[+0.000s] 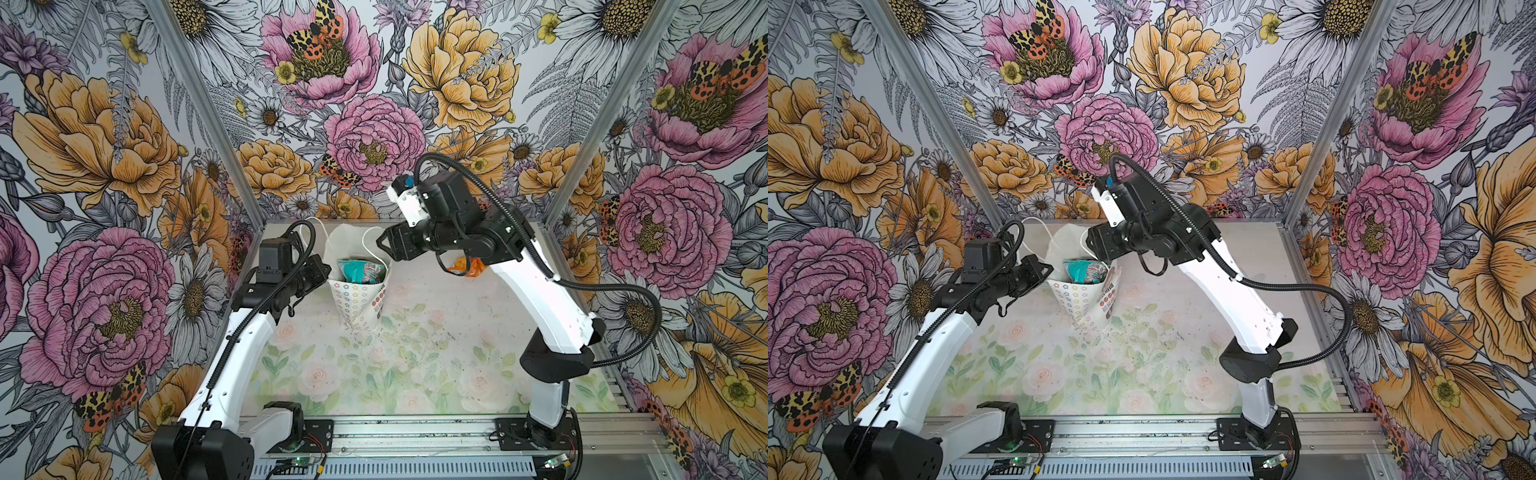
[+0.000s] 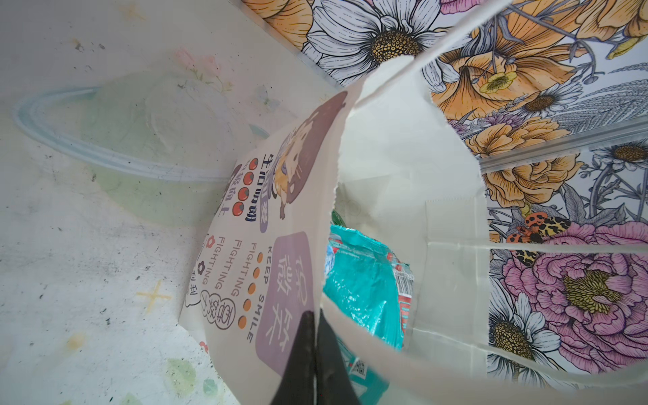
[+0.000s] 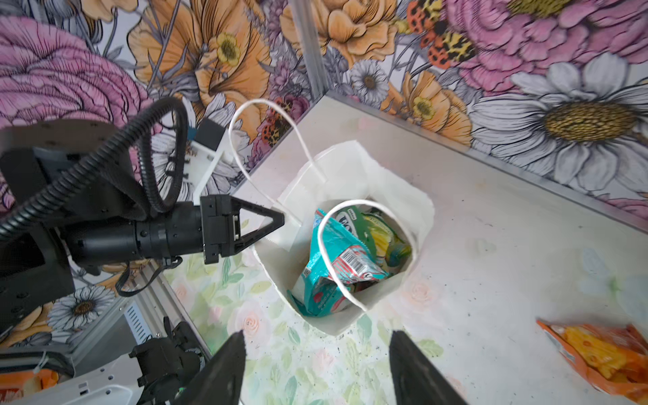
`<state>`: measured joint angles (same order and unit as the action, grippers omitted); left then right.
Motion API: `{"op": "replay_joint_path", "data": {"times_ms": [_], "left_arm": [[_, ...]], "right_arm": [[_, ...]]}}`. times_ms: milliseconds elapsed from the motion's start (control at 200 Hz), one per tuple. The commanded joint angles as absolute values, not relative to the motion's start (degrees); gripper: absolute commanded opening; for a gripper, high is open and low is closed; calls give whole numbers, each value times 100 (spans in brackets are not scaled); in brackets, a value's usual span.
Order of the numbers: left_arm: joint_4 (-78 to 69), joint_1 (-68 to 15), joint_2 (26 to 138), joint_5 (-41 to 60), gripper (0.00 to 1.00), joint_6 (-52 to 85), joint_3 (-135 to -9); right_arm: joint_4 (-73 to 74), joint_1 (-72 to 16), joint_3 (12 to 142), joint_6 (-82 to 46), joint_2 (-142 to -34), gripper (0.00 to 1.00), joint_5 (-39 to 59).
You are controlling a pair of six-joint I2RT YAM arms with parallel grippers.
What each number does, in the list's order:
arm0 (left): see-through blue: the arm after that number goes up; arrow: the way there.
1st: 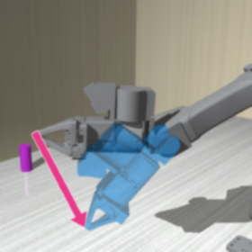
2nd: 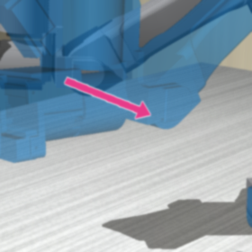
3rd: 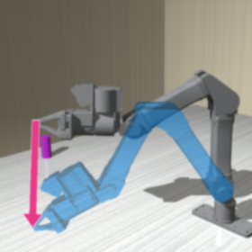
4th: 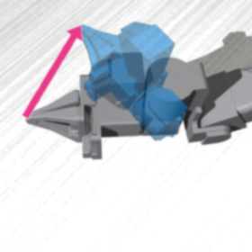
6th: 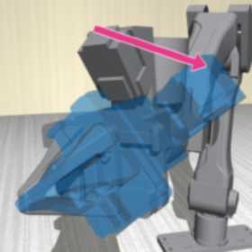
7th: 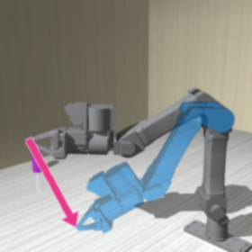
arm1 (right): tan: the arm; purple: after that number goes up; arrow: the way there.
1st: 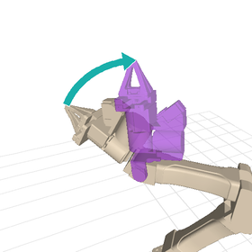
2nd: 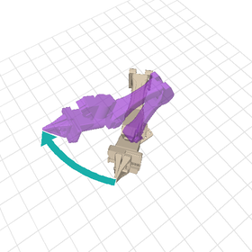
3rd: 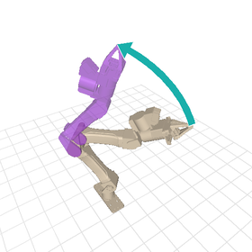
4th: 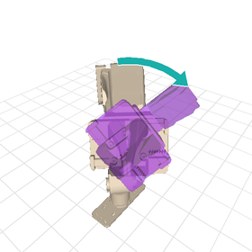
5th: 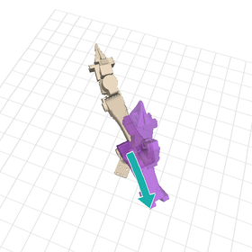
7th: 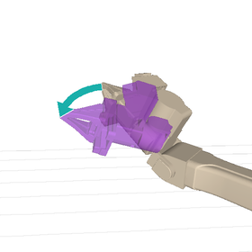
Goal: Place the snacks into the paper bag
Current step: 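Raise the right gripper out of the bag toward the orange snack bag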
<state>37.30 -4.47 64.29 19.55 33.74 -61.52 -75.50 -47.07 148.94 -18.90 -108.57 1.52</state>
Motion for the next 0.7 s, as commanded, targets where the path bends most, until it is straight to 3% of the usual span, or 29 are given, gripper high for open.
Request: {"op": "replay_joint_path", "data": {"times_ms": [0, 255, 695], "left_arm": [[3848, -402, 6480, 1922, 0, 3287, -6301], [3849, -395, 6478, 1954, 0, 3287, -6310], [3849, -382, 6425, 1960, 0, 3310, -6319]], "right_arm": [[-7392, -4292, 14620, -1901, -10600, 65, -368], [-7191, -3140, 14047, -2183, -10396, 79, -605], [-6781, -1872, 13164, -2465, -10704, 84, -128]]}}
